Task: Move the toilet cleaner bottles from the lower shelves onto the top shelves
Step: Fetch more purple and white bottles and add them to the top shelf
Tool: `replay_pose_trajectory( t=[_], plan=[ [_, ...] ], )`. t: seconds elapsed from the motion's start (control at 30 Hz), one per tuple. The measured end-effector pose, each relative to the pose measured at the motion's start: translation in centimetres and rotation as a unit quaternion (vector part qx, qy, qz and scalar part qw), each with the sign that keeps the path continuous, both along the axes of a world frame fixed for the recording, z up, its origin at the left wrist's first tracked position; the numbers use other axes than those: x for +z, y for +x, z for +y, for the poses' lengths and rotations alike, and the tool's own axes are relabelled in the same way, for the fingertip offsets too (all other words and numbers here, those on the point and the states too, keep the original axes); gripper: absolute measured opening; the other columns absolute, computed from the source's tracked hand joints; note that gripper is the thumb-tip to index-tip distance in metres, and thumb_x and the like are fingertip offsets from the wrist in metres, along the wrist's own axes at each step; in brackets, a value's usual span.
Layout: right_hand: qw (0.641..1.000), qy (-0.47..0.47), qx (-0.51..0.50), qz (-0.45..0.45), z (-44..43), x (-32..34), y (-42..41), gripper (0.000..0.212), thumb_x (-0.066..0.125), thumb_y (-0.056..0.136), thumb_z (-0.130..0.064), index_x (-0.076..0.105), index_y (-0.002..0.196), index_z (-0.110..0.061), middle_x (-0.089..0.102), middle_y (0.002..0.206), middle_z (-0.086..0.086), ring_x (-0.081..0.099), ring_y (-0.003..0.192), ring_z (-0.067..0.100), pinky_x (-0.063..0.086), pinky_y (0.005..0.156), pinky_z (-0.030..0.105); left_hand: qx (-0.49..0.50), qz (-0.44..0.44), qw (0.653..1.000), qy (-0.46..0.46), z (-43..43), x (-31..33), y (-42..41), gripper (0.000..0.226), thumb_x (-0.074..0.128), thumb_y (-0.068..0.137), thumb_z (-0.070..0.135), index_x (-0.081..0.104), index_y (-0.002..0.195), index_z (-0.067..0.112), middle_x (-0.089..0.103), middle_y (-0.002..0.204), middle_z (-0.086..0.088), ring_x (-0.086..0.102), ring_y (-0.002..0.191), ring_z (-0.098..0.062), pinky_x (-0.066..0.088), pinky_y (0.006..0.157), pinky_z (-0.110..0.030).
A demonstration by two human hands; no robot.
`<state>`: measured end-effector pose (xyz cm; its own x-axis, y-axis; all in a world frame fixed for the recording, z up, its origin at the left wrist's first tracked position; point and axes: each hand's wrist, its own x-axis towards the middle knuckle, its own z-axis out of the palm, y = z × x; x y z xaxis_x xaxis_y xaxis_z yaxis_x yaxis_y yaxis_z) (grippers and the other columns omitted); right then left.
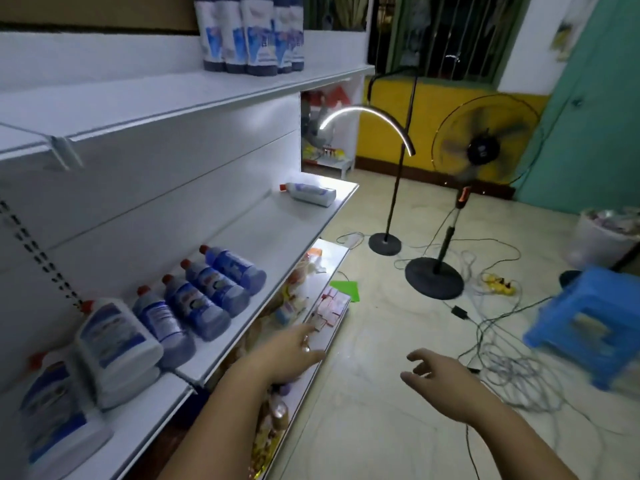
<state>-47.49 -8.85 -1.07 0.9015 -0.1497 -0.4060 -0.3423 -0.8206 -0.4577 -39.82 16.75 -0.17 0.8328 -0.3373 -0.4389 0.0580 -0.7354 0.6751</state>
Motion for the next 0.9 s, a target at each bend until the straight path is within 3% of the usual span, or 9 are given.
replay_pose_trajectory(
  t=[0.13,0.23,0.3,0.43,0.53,0.63,0.73,0.9],
  plan=[
    [0.996,0.039,0.019,0.084,-3.9,-0.8,4.4,0.047,0.056,0.086,-0.051,0.051,0.127,-0.029,0.060,0.119,-0.004,0.059,0.103,0.010,0.043,0.082,0.021,0.016,-0.009,1.000,-0.003,-1.7,0.5,5.0,0.054,0.056,0.089,0.037,0.038,0.139,0.028,0.061,0.110,0.001,0.056,0.092,-0.013,0.044,0.065,-0.014],
    [0.997,0.025,0.012,0.071,-6.8,-1.6,9.5,0.050,0.057,0.087,-0.048,0.052,0.129,-0.022,0.062,0.119,0.002,0.059,0.100,0.015,0.042,0.080,0.023,0.040,-0.023,0.998,0.049,-1.8,-0.2,8.0,0.059,0.056,0.084,0.045,0.040,0.138,0.029,0.055,0.134,0.004,0.054,0.115,-0.014,0.044,0.095,-0.024],
    [0.998,0.032,0.036,0.047,-7.4,-1.8,13.5,0.047,0.058,0.087,-0.044,0.053,0.128,-0.020,0.063,0.118,0.004,0.060,0.099,0.017,0.043,0.080,0.025,0.070,-0.021,0.995,0.069,-2.2,-0.4,9.2,0.063,0.057,0.081,0.051,0.042,0.137,0.027,0.052,0.138,0.004,0.052,0.120,-0.016,0.040,0.102,-0.032],
    [0.988,0.087,0.120,0.031,-6.5,-0.8,20.7,0.038,0.060,0.087,-0.038,0.057,0.121,-0.022,0.066,0.105,-0.003,0.062,0.092,0.014,0.046,0.079,0.025,0.141,0.025,0.988,0.058,-2.4,0.4,11.3,0.054,0.056,0.085,0.048,0.044,0.134,0.028,0.054,0.132,0.002,0.056,0.112,-0.019,0.045,0.096,-0.031],
    [0.981,0.085,0.174,0.014,-4.5,-0.5,25.8,0.037,0.061,0.088,-0.036,0.059,0.120,-0.018,0.067,0.095,-0.003,0.062,0.089,0.015,0.045,0.077,0.026,0.295,-0.033,0.954,0.045,0.0,0.8,11.7,0.050,0.055,0.083,0.048,0.044,0.130,0.034,0.054,0.126,0.004,0.056,0.109,-0.019,0.045,0.094,-0.034],
    [0.963,0.089,0.253,0.019,0.2,0.0,29.6,0.037,0.059,0.088,-0.037,0.059,0.119,-0.017,0.067,0.106,0.004,0.063,0.096,0.021,0.047,0.082,0.030,0.409,-0.071,0.910,-0.001,2.1,0.5,10.0,0.042,0.058,0.088,0.032,0.049,0.128,0.029,0.058,0.121,0.005,0.055,0.105,-0.012,0.044,0.094,-0.029],
    [0.937,0.130,0.323,0.021,7.0,0.3,31.9,0.033,0.059,0.088,-0.036,0.060,0.115,-0.015,0.068,0.105,0.006,0.065,0.096,0.024,0.051,0.088,0.036,0.449,-0.051,0.892,0.025,4.0,-0.5,8.6,0.038,0.059,0.089,0.031,0.052,0.126,0.028,0.058,0.118,0.006,0.055,0.102,-0.010,0.044,0.090,-0.024],
    [0.927,0.148,0.342,0.042,15.8,-2.4,32.7,0.061,0.050,0.090,-0.050,0.035,0.140,-0.017,0.055,0.133,0.010,0.059,0.110,0.023,0.049,0.089,0.033,0.487,-0.067,0.871,0.000,6.8,-1.7,11.0,0.041,0.059,0.090,0.028,0.050,0.130,0.025,0.058,0.115,0.003,0.056,0.099,-0.012,0.046,0.081,-0.024]
  ],
)
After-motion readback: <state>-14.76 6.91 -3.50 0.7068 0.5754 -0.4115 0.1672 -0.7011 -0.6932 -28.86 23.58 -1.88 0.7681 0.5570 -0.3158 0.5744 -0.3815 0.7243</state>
